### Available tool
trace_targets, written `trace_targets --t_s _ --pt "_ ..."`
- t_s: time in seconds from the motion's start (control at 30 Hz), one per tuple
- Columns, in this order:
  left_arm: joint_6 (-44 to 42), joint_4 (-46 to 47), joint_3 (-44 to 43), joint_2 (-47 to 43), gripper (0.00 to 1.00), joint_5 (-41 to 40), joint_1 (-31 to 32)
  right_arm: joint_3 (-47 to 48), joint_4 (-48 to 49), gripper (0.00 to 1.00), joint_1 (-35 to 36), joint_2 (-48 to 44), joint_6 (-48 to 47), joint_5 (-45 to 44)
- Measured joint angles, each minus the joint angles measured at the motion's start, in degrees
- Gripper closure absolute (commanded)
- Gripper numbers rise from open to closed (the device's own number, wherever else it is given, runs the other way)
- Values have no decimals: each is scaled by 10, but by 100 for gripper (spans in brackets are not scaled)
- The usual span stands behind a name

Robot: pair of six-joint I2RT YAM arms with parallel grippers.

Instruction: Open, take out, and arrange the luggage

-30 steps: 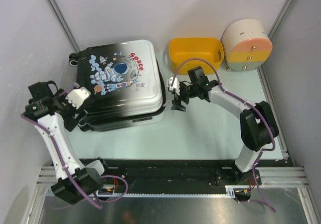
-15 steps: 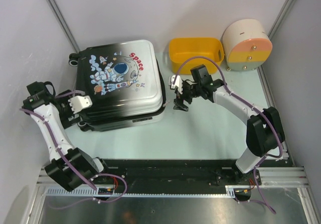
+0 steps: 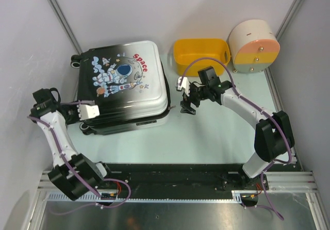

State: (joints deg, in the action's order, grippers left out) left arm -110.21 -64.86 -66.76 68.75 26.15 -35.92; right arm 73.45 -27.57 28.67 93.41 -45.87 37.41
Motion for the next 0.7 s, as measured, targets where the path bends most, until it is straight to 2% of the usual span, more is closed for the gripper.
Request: trace_targets --t_s 0.07,0.23,0.5,0.7 --pt "-15 2 13 -22 100 4 0 0 -1 10 -1 0 0 0" --pt "-4 -11 1 -26 100 42 -24 0 -3 9 -7 -1 0 0" --pt "27 -61 -76 -27 100 118 -59 0 5 8 -23 -2 10 20" --pt "25 -92 -57 -60 100 128 -63 -13 63 11 -22 -2 68 60"
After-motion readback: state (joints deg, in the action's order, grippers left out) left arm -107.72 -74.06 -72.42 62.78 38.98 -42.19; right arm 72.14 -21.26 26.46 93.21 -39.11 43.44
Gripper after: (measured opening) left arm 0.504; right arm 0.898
